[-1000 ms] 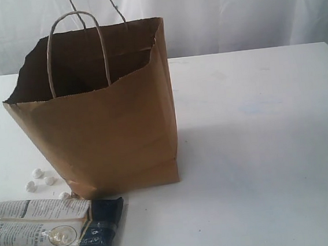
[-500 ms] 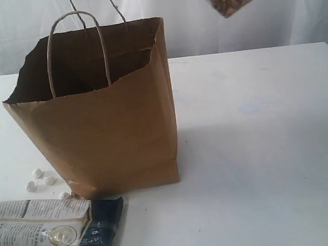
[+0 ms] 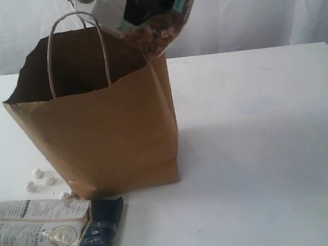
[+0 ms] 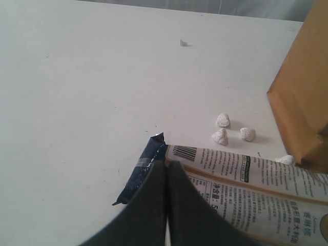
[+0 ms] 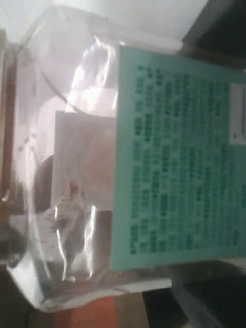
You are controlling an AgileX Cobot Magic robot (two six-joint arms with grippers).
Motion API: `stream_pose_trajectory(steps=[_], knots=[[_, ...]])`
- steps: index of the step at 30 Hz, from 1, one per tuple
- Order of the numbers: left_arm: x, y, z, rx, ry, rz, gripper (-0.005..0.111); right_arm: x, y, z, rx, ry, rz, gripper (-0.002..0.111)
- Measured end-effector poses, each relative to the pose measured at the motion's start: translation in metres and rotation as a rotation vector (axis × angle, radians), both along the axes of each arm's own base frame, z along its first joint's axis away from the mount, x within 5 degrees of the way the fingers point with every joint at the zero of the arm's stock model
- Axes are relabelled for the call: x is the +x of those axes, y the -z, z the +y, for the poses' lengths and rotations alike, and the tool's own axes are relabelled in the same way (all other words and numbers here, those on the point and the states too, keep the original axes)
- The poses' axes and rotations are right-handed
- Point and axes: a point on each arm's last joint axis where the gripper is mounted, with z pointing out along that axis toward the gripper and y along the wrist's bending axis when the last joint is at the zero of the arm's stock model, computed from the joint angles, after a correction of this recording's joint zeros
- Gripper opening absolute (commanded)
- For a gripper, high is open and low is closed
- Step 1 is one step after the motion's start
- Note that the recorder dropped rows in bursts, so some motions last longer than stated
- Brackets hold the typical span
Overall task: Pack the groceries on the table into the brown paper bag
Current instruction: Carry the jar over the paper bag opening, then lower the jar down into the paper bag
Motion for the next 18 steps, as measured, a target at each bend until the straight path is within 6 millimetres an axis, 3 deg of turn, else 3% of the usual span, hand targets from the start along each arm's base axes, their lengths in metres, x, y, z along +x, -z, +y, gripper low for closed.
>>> stream_pose_trajectory(steps=[5,11,14,18], knots=[[0.0,0.0,0.0,0.0,0.0,0.0,0.0,-0.003,-0.008,0.014,0.052,-0.074,-0.088,0.0],[0.0,0.0,0.0,0.0,0.0,0.0,0.0,-0.023,-0.018,0.041,0.176,-0.25,-0.116,0.0],[0.0,0.0,0.0,0.0,0.0,0.0,0.0,-0.028,-0.015,0.049,0.181,-0.289,-0.1,0.0],[0.0,0.0,0.0,0.0,0.0,0.0,0.0,-0.019,0.003,0.049,0.065,-0.263,-0.062,0.0]])
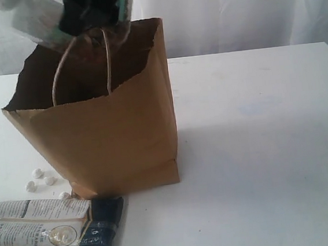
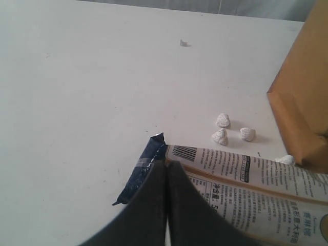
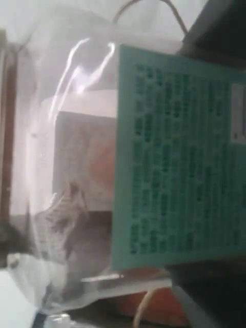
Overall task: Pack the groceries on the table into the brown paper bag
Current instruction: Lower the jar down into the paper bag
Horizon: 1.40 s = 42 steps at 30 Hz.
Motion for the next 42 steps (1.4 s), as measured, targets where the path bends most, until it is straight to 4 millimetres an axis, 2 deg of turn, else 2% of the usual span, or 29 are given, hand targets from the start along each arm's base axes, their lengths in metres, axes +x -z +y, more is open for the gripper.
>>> stream_pose_trajectory(steps=[2,4,9,12,15,17,21,25,32,35,36,38,42], knots=[[0.0,0.0,0.0,0.0,0.0,0.0,0.0,0.006,0.015,-0.003,-0.112,0.033,0.038,0.0],[0.0,0.0,0.0,0.0,0.0,0.0,0.0,0.007,0.022,-0.004,-0.163,0.043,0.059,0.0],[0.0,0.0,0.0,0.0,0.0,0.0,0.0,0.011,0.021,-0.003,-0.145,0.059,0.032,0.0],[0.0,0.0,0.0,0.0,0.0,0.0,0.0,0.014,0.016,0.004,-0.044,0.059,0.007,0.0],[0.0,0.0,0.0,0.0,0.0,0.0,0.0,0.012,0.015,0.012,0.05,0.037,0.054,0.0],[0.0,0.0,0.0,0.0,0.0,0.0,0.0,0.014,0.022,0.015,0.037,0.029,0.087,0.0],[0.0,0.0,0.0,0.0,0.0,0.0,0.0,0.021,0.04,0.013,-0.099,0.041,0.095,0.0],[0.0,0.0,0.0,0.0,0.0,0.0,0.0,0.025,0.043,0.008,-0.17,0.066,0.05,0.0],[0.0,0.0,0.0,0.0,0.0,0.0,0.0,0.031,0.049,0.012,-0.166,0.073,0.038,0.0],[0.0,0.0,0.0,0.0,0.0,0.0,0.0,0.036,0.059,0.015,-0.185,0.074,0.05,0.012],[0.0,0.0,0.0,0.0,0.0,0.0,0.0,0.036,0.059,0.015,-0.185,0.074,0.049,0.021],[0.0,0.0,0.0,0.0,0.0,0.0,0.0,0.036,0.059,0.015,-0.188,0.074,0.05,0.033],[0.0,0.0,0.0,0.0,0.0,0.0,0.0,0.033,0.063,0.01,-0.256,0.068,0.088,0.036]])
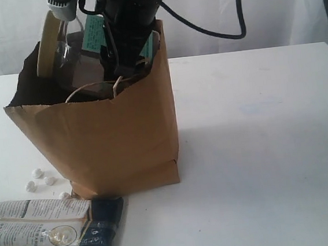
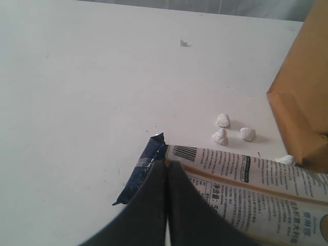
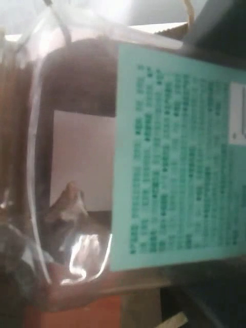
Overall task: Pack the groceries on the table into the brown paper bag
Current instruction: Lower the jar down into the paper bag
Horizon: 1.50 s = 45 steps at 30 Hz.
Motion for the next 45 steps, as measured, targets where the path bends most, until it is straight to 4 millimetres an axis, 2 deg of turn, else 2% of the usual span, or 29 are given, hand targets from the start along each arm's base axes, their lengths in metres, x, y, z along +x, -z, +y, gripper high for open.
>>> stream_pose_trajectory(steps=[12,24,29,32,34,45], knots=[[0.0,0.0,0.0,0.0,0.0,0.0,0.0,0.0001,0.0006,-0.0012,-0.016,0.001,0.0,0.039],[0.0,0.0,0.0,0.0,0.0,0.0,0.0,0.0,0.0008,-0.0015,-0.014,0.014,0.008,0.076],[0.0,0.0,0.0,0.0,0.0,0.0,0.0,0.0001,0.0008,-0.0016,-0.015,0.015,0.007,0.08],[0.0,0.0,0.0,0.0,0.0,0.0,0.0,-0.0002,0.001,-0.0018,-0.017,0.016,0.01,0.098],[0.0,0.0,0.0,0.0,0.0,0.0,0.0,-0.0003,0.0014,-0.0024,-0.025,0.016,0.013,0.102],[0.0,0.0,0.0,0.0,0.0,0.0,0.0,-0.0005,0.0007,-0.0029,-0.026,0.018,0.01,0.103]])
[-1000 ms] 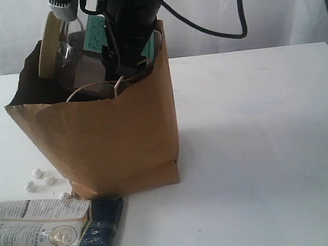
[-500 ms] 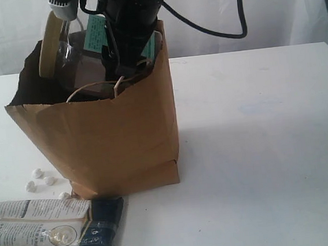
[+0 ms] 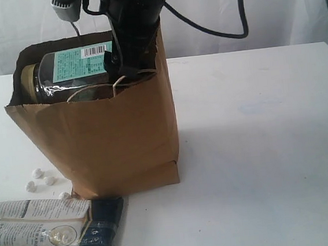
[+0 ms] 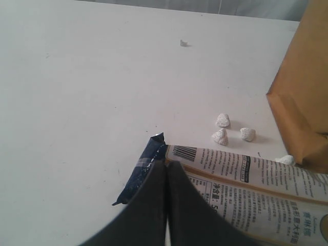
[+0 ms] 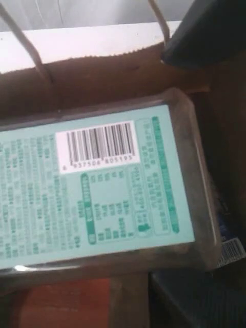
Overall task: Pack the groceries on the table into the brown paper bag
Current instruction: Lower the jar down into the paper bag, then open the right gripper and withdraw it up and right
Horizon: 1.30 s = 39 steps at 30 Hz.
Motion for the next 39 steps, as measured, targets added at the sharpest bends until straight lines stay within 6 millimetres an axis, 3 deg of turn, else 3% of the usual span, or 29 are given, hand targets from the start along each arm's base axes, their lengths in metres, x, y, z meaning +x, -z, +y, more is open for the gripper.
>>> stream_pose_trajectory(steps=[4,15,30,36,39], knots=[[0.0,0.0,0.0,0.0,0.0,0.0,0.0,0.0,-0.009,-0.001,0.033,0.004,-0.046,0.103],[0.0,0.0,0.0,0.0,0.0,0.0,0.0,-0.019,-0.068,-0.018,0.21,0.033,-0.23,0.103],[0.0,0.0,0.0,0.0,0.0,0.0,0.0,-0.031,-0.071,-0.019,0.309,0.151,-0.055,0.103],[0.0,0.0,0.0,0.0,0.0,0.0,0.0,-0.047,-0.089,-0.029,0.497,0.413,0.161,0.103],[0.0,0.0,0.0,0.0,0.0,0.0,0.0,-0.058,-0.104,-0.044,0.535,0.506,0.156,0.103]])
